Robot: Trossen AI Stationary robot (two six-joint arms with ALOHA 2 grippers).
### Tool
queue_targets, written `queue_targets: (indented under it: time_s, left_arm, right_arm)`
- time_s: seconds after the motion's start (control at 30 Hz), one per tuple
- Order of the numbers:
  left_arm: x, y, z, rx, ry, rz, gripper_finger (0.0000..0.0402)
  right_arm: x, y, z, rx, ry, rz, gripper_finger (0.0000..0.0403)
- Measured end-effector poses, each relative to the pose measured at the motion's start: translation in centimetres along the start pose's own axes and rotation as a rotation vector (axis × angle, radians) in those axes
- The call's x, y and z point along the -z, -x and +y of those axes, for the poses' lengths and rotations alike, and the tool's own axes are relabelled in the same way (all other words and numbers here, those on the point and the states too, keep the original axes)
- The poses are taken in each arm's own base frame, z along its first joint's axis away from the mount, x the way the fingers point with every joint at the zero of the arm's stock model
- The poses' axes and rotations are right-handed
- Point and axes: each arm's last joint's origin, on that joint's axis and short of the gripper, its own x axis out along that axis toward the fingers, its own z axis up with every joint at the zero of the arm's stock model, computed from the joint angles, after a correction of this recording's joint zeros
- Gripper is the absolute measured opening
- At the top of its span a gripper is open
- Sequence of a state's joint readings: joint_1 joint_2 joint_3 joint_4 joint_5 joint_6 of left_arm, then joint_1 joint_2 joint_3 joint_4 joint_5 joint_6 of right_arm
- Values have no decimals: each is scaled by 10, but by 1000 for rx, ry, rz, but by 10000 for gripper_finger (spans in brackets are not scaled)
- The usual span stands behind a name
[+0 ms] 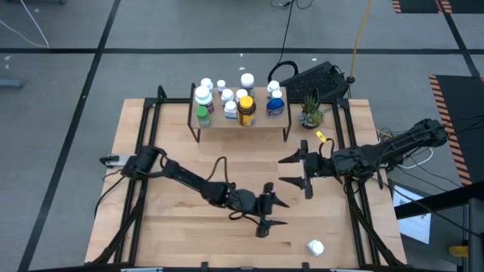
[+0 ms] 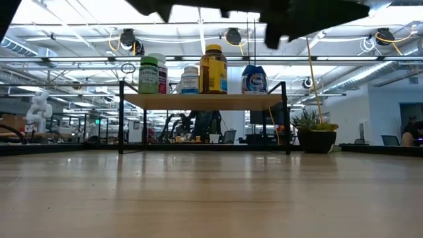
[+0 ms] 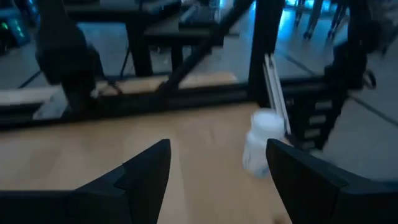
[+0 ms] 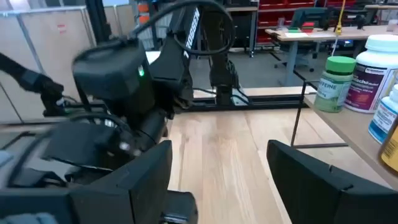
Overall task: Pick and place medicine bottles onto shelf by color
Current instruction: Put the white pill bottle on the shelf
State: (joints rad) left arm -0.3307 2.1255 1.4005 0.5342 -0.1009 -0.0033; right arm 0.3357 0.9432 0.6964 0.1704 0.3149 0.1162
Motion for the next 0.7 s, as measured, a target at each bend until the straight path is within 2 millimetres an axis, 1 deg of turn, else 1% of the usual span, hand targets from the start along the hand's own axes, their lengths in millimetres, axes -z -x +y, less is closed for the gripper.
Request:
queue_targets:
  time_s: [0.2, 0.37, 0.47, 0.6, 0.7]
  left_arm:
    - [-22, -17, 9, 4, -29, -32, 284]
    - [-30, -29, 19, 69, -77, -69, 309]
    - [-22, -40, 24, 111, -78, -85, 322]
    - [7, -61, 25, 130, -61, -59, 325]
    - [21, -77, 23, 200, -52, -72, 326]
  right_arm:
    - [1, 2, 4, -19, 7, 9, 256]
    - [0, 5, 2, 7, 39, 8, 256]
    - [-3, 12, -2, 84, 42, 0, 256]
    - [-1, 23, -7, 135, 39, 39, 256]
    - [-3, 31, -8, 128, 11, 30, 256]
